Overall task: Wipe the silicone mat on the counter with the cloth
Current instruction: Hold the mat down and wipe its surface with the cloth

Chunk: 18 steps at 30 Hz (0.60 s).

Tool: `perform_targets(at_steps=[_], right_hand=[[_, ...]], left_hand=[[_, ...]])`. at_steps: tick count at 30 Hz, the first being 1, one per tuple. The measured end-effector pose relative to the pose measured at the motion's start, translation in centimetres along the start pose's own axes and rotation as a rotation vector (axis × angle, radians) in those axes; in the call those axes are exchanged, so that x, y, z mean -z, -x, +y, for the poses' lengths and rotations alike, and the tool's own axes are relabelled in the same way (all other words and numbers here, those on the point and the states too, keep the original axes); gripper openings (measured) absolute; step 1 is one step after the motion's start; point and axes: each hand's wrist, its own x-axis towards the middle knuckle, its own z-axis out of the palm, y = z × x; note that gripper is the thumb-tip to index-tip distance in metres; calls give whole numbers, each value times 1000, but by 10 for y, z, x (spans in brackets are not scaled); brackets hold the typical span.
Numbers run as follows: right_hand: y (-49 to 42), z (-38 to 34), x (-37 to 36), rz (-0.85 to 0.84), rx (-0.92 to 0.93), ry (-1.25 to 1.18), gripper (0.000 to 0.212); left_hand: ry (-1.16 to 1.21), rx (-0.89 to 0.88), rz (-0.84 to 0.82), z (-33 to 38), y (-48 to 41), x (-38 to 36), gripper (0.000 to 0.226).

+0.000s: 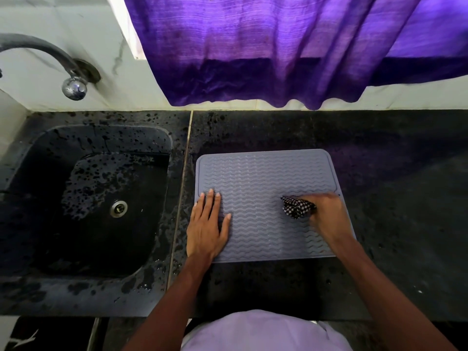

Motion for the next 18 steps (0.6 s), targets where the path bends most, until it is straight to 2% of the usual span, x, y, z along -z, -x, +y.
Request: perform_targets(at_steps=[3,9,12,18], right_hand=[[4,2,14,50,43,-16,47],[6,18,18,23,-24,-4,53],[5,17,28,73,-18,-46,43],[6,32,30,12,-81,-23,59]], left_hand=[[-37,-4,-11,2,0,0,70],[-48,-2,-63,0,-1,-3,75],[-47,-5,-60,0,-2,-3,77],[-44,-9,-40,1,-1,-2,77]])
